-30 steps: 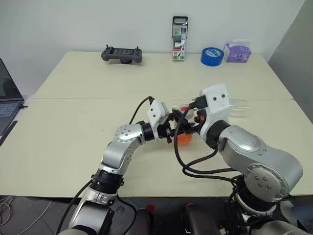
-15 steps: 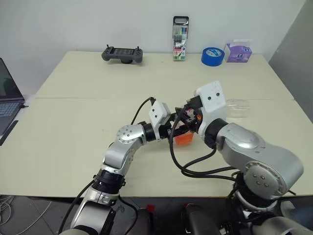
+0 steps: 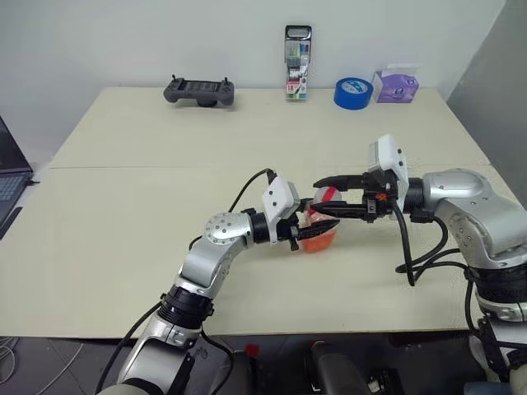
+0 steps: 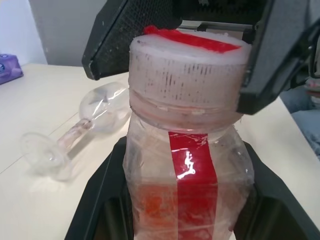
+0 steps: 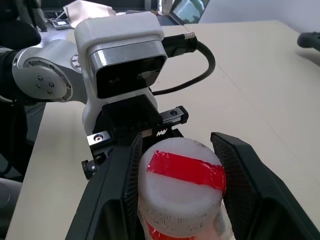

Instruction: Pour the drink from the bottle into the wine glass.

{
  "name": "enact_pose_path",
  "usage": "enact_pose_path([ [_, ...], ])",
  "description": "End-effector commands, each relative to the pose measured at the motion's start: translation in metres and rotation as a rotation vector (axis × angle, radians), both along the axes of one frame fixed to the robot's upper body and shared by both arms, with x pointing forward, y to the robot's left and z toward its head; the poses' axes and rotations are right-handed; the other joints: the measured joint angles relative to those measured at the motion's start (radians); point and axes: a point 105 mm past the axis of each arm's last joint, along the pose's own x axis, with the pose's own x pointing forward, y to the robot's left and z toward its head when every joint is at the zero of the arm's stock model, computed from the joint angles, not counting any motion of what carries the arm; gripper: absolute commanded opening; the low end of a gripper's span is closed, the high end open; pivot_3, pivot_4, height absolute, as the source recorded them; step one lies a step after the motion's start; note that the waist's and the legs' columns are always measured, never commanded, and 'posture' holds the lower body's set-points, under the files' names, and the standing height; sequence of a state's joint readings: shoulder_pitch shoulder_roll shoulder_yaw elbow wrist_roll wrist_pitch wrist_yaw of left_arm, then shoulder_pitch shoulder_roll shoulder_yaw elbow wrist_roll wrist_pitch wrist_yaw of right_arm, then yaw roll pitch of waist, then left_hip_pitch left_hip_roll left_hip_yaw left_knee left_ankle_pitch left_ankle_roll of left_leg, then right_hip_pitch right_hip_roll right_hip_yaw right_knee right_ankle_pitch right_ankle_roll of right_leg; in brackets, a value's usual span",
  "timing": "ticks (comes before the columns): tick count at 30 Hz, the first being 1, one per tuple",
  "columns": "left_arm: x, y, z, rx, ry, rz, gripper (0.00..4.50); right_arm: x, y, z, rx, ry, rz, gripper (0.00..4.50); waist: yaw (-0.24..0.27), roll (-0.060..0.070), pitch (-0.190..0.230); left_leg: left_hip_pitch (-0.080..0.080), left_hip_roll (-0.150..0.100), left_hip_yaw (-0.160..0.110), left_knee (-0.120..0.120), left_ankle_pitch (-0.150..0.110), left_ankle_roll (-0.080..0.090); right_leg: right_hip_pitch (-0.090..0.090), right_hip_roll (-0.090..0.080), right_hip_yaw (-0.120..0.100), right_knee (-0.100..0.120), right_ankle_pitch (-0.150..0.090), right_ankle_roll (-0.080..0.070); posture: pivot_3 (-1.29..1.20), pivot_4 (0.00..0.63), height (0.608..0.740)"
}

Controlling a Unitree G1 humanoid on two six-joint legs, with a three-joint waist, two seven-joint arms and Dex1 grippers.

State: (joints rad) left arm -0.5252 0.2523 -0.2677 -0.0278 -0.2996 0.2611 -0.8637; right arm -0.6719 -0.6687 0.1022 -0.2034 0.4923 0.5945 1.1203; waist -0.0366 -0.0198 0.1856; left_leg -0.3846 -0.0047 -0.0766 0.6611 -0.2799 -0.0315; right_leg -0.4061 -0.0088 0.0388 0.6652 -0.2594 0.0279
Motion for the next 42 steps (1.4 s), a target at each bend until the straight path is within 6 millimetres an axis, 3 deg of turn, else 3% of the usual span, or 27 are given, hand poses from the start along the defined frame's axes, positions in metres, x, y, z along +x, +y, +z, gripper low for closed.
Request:
enact_pose_path([
  [1, 0.001, 0.007, 0.031, -0.088, -0.084, 0.028, 1.9, -0.006, 0.002, -0.005, -0.064, -0.003, 0.064, 1.88, 0.005, 0.0, 0.0, 0.0, 0.0, 0.0, 0.0, 0.0, 0.0, 0.0, 0.0, 0.0, 0.0, 0.0, 0.0, 0.0, 0.15, 0.74],
  [3, 0.001, 0.007, 0.03, -0.089, -0.083, 0.029, 1.9, -0.004, 0.0, -0.004, -0.073, 0.013, 0.035, 1.88, 0.008, 0.0, 0.0, -0.001, -0.001, 0.001, 0.001, 0.0, 0.0, 0.0, -0.001, 0.0, -0.001, 0.0, 0.0, 0.0, 0.15, 0.74],
  [10, 0.001, 0.004, 0.029, -0.088, -0.073, 0.016, 1.89, 0.004, -0.001, 0.018, -0.02, -0.06, -0.075, 4.2, 0.01, 0.0, 0.0, -0.002, -0.004, 0.003, 0.002, 0.0, 0.0, 0.0, -0.01, 0.0, -0.002, 0.0, 0.0, 0.0, 0.15, 0.74],
  [13, 0.003, 0.002, 0.029, -0.089, -0.072, 0.009, 1.89, 0.012, -0.007, 0.029, -0.002, -0.121, -0.214, 4.25, 0.011, 0.0, 0.0, -0.002, -0.004, 0.002, 0.002, 0.0, 0.0, 0.0, -0.01, -0.001, -0.002, 0.0, 0.0, 0.0, 0.15, 0.74],
  [16, 0.004, 0.001, 0.029, -0.091, -0.07, 0.003, 1.88, 0.004, -0.004, 0.039, 0.086, -0.105, -0.276, 4.25, 0.011, 0.0, 0.0, -0.003, -0.003, 0.002, 0.002, 0.0, -0.001, -0.001, -0.01, 0.0, -0.001, 0.0, 0.0, 0.0, 0.15, 0.74],
  [24, 0.017, 0.0, 0.032, -0.117, -0.069, 0.017, 1.88, -0.025, 0.011, 0.03, 0.18, -0.025, -0.434, 4.25, 0.011, 0.0, 0.0, -0.006, -0.004, 0.0, 0.002, 0.0, -0.001, -0.002, -0.01, -0.001, -0.001, 0.0, 0.0, 0.0, 0.15, 0.74],
  [28, 0.021, 0.001, 0.032, -0.12, -0.071, 0.017, 1.88, -0.016, 0.005, 0.032, 0.207, -0.047, -0.656, 4.25, 0.011, 0.0, 0.0, -0.006, -0.004, 0.0, 0.003, 0.0, -0.001, -0.002, -0.01, -0.001, 0.001, 0.0, 0.0, 0.0, 0.15, 0.74],
  [35, 0.021, 0.0, 0.029, -0.105, -0.076, 0.002, 1.88, -0.007, -0.006, 0.026, 0.21, 0.016, -0.862, 4.25, 0.009, 0.001, 0.0, -0.006, -0.004, 0.001, 0.003, 0.001, -0.001, -0.004, -0.01, -0.001, 0.001, 0.0, 0.0, 0.0, 0.15, 0.74],
  [42, 0.026, 0.006, 0.029, -0.107, -0.071, 0.026, 1.87, -0.009, 0.01, 0.031, 0.304, 0.052, -0.975, 4.25, 0.007, 0.001, -0.001, -0.012, -0.004, 0.003, 0.003, 0.001, -0.002, -0.014, -0.009, 0.0, 0.01, -0.001, 0.001, 0.0, 0.15, 0.74],
])
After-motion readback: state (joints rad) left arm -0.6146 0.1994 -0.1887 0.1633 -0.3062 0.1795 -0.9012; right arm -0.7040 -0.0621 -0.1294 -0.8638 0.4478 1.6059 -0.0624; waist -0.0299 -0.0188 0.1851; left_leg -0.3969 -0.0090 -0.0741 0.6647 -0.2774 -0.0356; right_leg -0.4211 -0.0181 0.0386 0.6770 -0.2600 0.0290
